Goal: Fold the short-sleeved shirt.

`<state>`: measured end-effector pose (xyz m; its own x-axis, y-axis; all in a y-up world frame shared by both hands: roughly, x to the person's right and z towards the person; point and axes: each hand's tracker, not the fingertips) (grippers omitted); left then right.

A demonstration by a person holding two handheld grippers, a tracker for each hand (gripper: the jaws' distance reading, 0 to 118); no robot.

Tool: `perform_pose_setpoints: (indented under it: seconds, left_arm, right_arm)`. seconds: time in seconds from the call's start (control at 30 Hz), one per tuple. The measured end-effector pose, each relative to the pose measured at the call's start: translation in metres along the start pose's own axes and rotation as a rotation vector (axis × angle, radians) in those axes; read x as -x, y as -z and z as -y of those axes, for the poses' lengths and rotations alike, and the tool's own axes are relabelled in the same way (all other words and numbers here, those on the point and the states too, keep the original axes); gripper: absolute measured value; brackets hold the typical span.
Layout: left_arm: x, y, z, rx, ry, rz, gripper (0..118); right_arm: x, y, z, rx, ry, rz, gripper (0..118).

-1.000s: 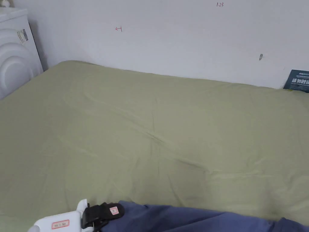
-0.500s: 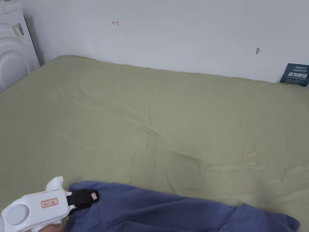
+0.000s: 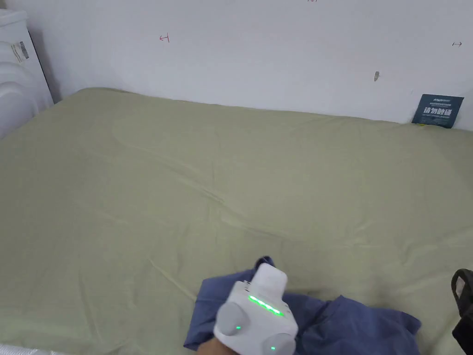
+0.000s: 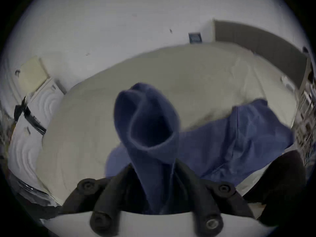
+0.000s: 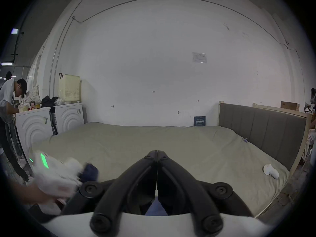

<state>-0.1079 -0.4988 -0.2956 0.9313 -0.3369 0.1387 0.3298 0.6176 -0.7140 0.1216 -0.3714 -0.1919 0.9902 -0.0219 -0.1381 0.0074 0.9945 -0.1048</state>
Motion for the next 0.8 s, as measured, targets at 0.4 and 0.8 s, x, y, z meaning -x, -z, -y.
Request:
perform_pose_setpoints:
  seconds: [0.4,0.8]
  left_arm:
    - [0.071,-0.055,-0.008,-0.110,-0.392,0.398,103]
    - [0.065,0.016,0.036,0.049,-0.705,0.700,6]
  right_arm:
    - [-0.014,-0.008,0.002,-0.003,0.056,0.002,3]
    - [-0.021,-0.008,0.006,0.015,0.088,0.013,3]
